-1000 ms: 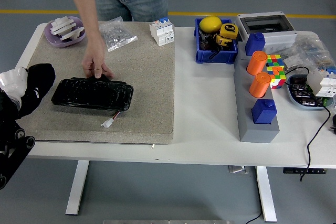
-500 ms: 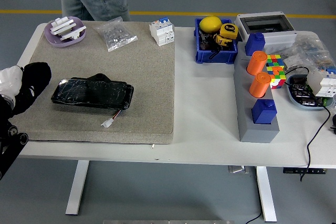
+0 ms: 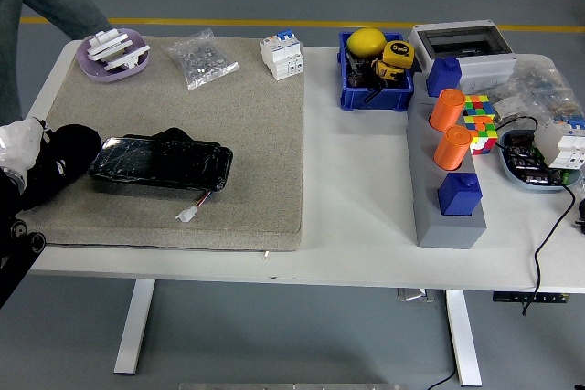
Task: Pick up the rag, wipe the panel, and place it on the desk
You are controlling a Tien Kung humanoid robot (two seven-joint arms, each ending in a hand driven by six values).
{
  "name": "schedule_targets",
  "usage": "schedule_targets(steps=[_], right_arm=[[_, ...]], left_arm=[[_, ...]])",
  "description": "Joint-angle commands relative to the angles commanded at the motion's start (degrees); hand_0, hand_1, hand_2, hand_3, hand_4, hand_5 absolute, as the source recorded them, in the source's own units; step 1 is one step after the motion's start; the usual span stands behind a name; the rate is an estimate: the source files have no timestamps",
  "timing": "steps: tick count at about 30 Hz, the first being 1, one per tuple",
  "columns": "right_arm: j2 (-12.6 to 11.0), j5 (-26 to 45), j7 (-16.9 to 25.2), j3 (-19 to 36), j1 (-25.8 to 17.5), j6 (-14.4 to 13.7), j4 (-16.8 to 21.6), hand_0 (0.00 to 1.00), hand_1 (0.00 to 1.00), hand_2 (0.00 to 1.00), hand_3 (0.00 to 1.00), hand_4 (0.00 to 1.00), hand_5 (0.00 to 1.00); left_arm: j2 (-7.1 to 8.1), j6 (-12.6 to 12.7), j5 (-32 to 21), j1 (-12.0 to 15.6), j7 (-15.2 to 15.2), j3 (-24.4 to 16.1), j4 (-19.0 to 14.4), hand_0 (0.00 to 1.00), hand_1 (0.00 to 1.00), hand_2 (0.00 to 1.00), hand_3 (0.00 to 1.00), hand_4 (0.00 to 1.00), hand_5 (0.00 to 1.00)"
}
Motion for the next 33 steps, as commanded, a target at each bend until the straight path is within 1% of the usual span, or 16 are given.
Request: schedule_targets(steps=[3,4,9,10,15,16,20,21,22,24,27,28,29,33], right_arm=[[0.0,0.1,0.0,-0.2,0.0,0.0,-0.1,0.738,0.552,0.663,0.628,0.998,0.613],[0.0,0.2,-0.1,-0.2,0.0,0.1,-0.1,0.738,0.552,0.663,0.628,0.998,0.613],[-0.1,0.4,-0.1,-0.3,0.1,0.0,-0.3,0.738,0.552,0.663,0.628,0.998,0.613],[-0.1,0.5,-0.2,-0.4,0.1,0.1,-0.3,0.740,0.551,0.663,0.628,0.998,0.613],[-0.1,0.6,-0.2,-0.4,0.0,0.1,-0.4,0.740,0.551,0.663,0.628,0.998,0.613],[-0.1,0.6,-0.2,-0.4,0.0,0.1,-0.4,0.739,0.550,0.663,0.628,0.998,0.613],[-0.1,0.7,-0.2,-0.3,0.0,0.1,-0.5,0.739,0.550,0.663,0.628,0.998,0.613],[-0.1,0.7,-0.2,-0.4,0.0,0.1,-0.5,0.739,0.550,0.663,0.628,0.998,0.613],[-0.1,0.8,-0.2,-0.4,0.0,0.1,-0.5,0.742,0.550,0.663,0.628,0.998,0.613],[-0.1,0.9,-0.2,-0.4,-0.1,0.2,-0.6,0.742,0.550,0.663,0.628,0.998,0.613],[-0.1,1.1,-0.2,-0.5,-0.1,0.2,-0.8,0.742,0.550,0.663,0.628,0.998,0.613],[-0.1,1.2,-0.2,-0.6,-0.1,0.2,-0.8,0.742,0.550,0.662,0.628,0.998,0.613],[-0.1,1.2,-0.2,-0.6,-0.1,0.2,-0.8,0.742,0.550,0.662,0.628,0.998,0.613],[-0.1,1.2,-0.3,-0.6,-0.3,0.2,-0.8,0.742,0.550,0.662,0.628,0.998,0.613]], left_arm=[[0.13,-0.3,0.0,0.0,0.0,0.0,-0.1,0.583,0.696,0.655,0.592,0.734,0.041],[0.20,-0.4,-0.1,0.0,0.0,0.0,-0.1,0.631,0.747,0.762,0.613,0.782,0.076],[0.50,-1.3,0.2,0.1,0.5,-0.4,-0.9,0.631,0.747,0.762,0.613,0.782,0.076],[0.60,-1.5,0.2,0.2,0.5,-0.5,-1.3,0.658,0.766,0.783,0.650,0.855,0.160],[1.15,-2.3,0.7,0.7,1.3,-1.1,-3.1,0.658,0.766,0.783,0.650,0.855,0.160],[1.27,-2.5,0.7,0.8,1.4,-1.2,-3.4,0.668,0.774,0.791,0.671,0.867,0.173],[2.00,-3.4,0.4,1.4,2.1,-1.9,-5.0,0.668,0.774,0.791,0.671,0.867,0.173],[2.25,-3.9,-0.1,1.7,2.3,-2.2,-5.8,0.668,0.774,0.791,0.671,0.867,0.173],[2.45,-4.3,-0.5,1.9,2.5,-2.5,-6.5,0.684,0.787,0.811,0.772,0.923,0.257],[2.80,-5.1,-1.8,2.4,2.7,-3.0,-7.8,0.684,0.787,0.811,0.772,0.923,0.257],[3.26,-7.1,-4.1,3.2,3.2,-4.4,-10.1,0.684,0.787,0.811,0.772,0.923,0.257],[3.34,-7.4,-4.7,3.5,3.3,-5.0,-10.7,0.694,0.803,0.841,0.824,0.998,0.308],[3.48,-8.0,-5.9,3.9,3.3,-6.1,-11.7,0.694,0.803,0.841,0.824,0.998,0.308],[3.78,-8.3,-10.6,5.2,2.5,-10.3,-14.1,0.694,0.803,0.841,0.824,0.998,0.308]])
